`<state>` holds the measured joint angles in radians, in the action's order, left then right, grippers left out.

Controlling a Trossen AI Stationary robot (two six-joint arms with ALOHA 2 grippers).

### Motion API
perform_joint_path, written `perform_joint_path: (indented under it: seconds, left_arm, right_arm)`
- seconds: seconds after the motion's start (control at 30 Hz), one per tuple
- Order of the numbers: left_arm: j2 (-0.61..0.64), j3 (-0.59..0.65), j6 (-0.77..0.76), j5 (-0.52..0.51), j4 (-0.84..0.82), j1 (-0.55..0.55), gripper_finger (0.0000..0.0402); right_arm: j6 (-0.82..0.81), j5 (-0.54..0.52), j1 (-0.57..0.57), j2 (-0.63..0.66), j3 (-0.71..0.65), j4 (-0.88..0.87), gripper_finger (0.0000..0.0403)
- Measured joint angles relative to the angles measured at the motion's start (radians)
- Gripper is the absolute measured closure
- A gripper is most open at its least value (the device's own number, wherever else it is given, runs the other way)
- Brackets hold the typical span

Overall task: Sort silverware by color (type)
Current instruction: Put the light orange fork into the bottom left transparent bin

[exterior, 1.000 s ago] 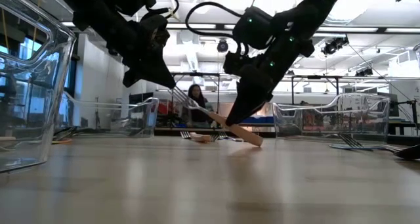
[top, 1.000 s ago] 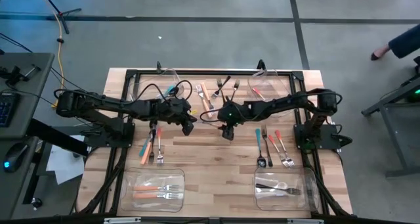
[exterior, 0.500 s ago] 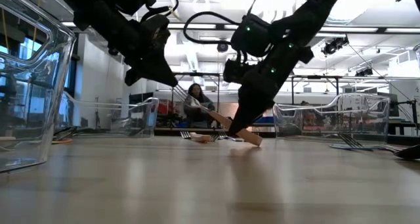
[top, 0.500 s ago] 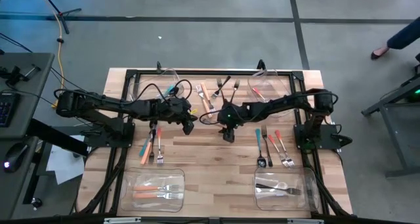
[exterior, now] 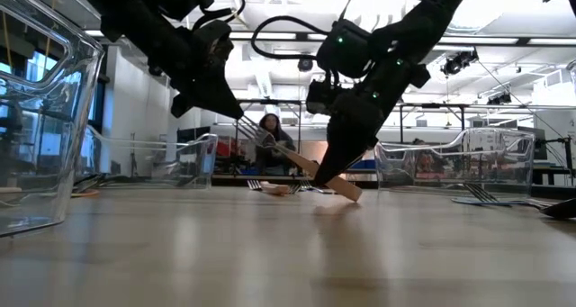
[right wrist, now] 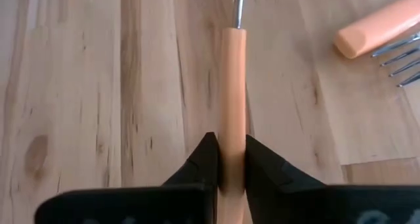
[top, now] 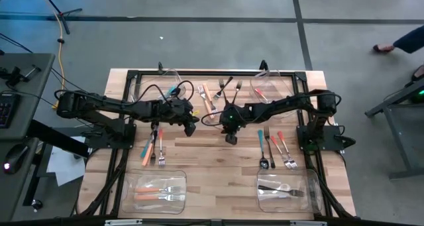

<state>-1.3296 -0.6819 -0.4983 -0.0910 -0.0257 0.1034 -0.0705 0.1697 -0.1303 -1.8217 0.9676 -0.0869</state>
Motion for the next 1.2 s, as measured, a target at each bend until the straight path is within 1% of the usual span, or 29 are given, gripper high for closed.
perform_joint_path:
  seconds: [0.1, 0.2, 0.27, 0.33, 0.43, 0.53, 0.73, 0.83, 0.97, 1.07, 1.2]
  left_arm:
    - [0.0, 0.0, 0.005, 0.002, 0.0, 0.001, 0.0401]
    - [0.0, 0.0, 0.005, 0.002, 0.0, 0.0, 0.0397]
    - [0.0, 0.0, 0.008, 0.005, 0.0, 0.0, 0.0391]
    - [0.0, 0.0, 0.033, 0.029, 0.0, 0.001, 0.0381]
    - [0.001, 0.0, 0.038, 0.071, -0.007, 0.001, 0.0356]
    - [0.021, 0.0, 0.039, 0.093, -0.05, 0.001, 0.0325]
    - [0.111, 0.0, 0.047, 0.11, -0.225, 0.001, 0.0265]
    - [0.146, 0.0, 0.047, 0.105, -0.285, -0.003, 0.0246]
    - [0.168, 0.0, 0.052, 0.061, -0.268, -0.019, 0.0233]
    - [0.169, 0.0, 0.057, 0.014, -0.201, -0.042, 0.0232]
    - [0.169, 0.001, 0.058, -0.035, -0.135, -0.077, 0.0231]
  right_arm:
    - [0.001, -0.001, 0.0, 0.0, 0.0, -0.002, 0.0366]
    - [0.002, 0.005, 0.0, 0.0, 0.0, -0.003, 0.0372]
    - [0.001, 0.007, 0.0, 0.0, 0.0, -0.003, 0.0372]
    - [0.003, 0.009, 0.0, 0.0, 0.0, -0.005, 0.0372]
    - [0.022, 0.012, 0.0, 0.0, 0.0, -0.017, 0.0372]
    - [0.044, 0.011, 0.0, 0.007, 0.0, -0.069, 0.0372]
    - [0.103, -0.001, 0.0, 0.052, 0.0, -0.261, 0.0372]
    - [0.136, -0.006, 0.0, 0.07, -0.001, -0.368, 0.0372]
    - [0.157, -0.008, 0.0, 0.072, -0.002, -0.457, 0.0372]
    - [0.134, -0.001, 0.0, 0.081, -0.024, -0.425, 0.0372]
    - [0.047, 0.014, 0.001, 0.135, -0.116, -0.303, 0.0372]
